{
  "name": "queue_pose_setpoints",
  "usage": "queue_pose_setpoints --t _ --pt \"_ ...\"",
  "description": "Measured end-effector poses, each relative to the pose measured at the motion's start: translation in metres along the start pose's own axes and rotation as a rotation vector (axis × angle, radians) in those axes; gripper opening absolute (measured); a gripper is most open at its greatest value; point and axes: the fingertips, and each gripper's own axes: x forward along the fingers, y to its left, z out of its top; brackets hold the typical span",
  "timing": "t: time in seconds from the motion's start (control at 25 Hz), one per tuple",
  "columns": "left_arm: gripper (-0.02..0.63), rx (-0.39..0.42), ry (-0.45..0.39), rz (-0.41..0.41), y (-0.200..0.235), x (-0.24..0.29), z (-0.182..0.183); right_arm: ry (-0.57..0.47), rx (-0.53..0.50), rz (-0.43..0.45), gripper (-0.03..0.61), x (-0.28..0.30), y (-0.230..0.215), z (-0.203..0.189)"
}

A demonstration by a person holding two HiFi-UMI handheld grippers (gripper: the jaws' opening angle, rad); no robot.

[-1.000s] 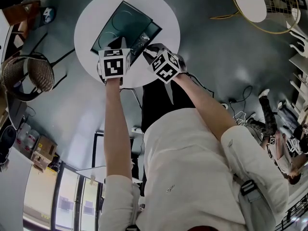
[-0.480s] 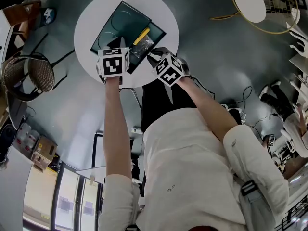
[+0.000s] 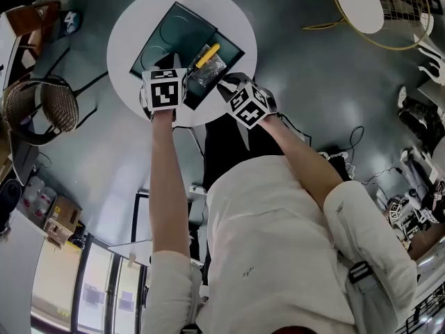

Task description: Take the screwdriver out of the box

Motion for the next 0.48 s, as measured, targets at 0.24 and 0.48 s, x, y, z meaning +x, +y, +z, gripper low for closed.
queue_pose_setpoints --t 0.24,0.48 --pt "0.009 -0.011 -0.004 0.005 0.003 -0.002 0.0 0.004 0.006 0.002 0.071 -0.004 0.003 -0.008" --pt "0.009 -0.011 -0.003 0.011 0.005 -0.003 0.0 0.005 0.006 -0.002 0.071 -0.005 0.006 -0.014"
